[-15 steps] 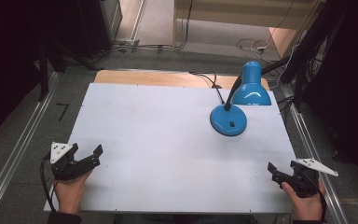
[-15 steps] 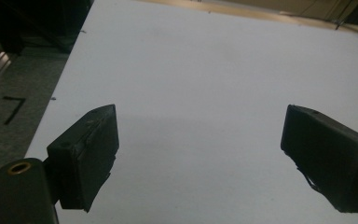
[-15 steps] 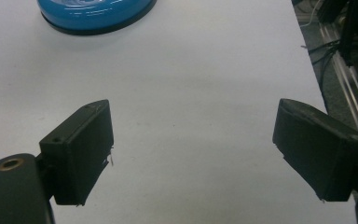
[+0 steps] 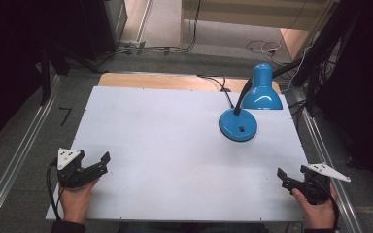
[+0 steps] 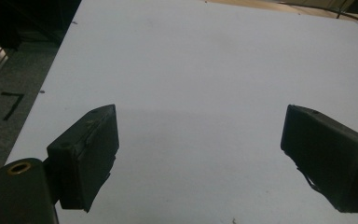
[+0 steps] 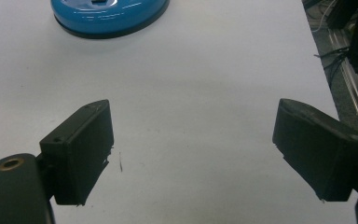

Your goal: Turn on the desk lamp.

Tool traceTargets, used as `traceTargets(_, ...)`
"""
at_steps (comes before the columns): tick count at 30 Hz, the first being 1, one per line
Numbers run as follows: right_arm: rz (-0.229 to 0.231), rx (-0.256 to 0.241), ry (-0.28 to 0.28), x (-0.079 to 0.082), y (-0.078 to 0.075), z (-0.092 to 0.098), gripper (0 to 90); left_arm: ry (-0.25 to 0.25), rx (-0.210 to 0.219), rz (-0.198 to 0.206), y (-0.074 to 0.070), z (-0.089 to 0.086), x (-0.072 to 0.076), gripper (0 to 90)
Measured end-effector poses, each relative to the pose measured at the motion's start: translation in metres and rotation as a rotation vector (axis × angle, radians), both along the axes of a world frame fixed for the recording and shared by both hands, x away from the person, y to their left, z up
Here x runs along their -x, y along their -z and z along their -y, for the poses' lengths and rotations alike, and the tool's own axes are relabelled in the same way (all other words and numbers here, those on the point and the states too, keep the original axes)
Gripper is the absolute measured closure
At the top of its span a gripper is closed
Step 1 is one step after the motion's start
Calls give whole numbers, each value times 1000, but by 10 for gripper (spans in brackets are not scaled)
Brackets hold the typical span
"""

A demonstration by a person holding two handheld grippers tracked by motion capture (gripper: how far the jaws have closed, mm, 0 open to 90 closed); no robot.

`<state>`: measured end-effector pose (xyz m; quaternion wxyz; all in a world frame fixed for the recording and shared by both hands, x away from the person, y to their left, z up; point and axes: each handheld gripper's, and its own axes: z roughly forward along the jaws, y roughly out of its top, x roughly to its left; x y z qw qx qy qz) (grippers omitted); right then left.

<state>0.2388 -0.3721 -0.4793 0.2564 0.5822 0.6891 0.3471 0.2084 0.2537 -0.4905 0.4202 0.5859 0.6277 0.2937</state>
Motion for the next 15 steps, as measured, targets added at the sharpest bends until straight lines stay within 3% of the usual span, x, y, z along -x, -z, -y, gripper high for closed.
traceTargets(3, 2, -8, 0, 0, 0, 1, 110, -7, -7, -8, 1, 0, 0, 117)
traceTargets(7, 5, 2, -4, -2, 1, -1, 110, -7, -19, 17, -3, 2, 1, 117)
traceTargets(15, 4, 1, -8, -6, 2, -1, 110, 4, -31, -3, 1, 5, -3, 117)
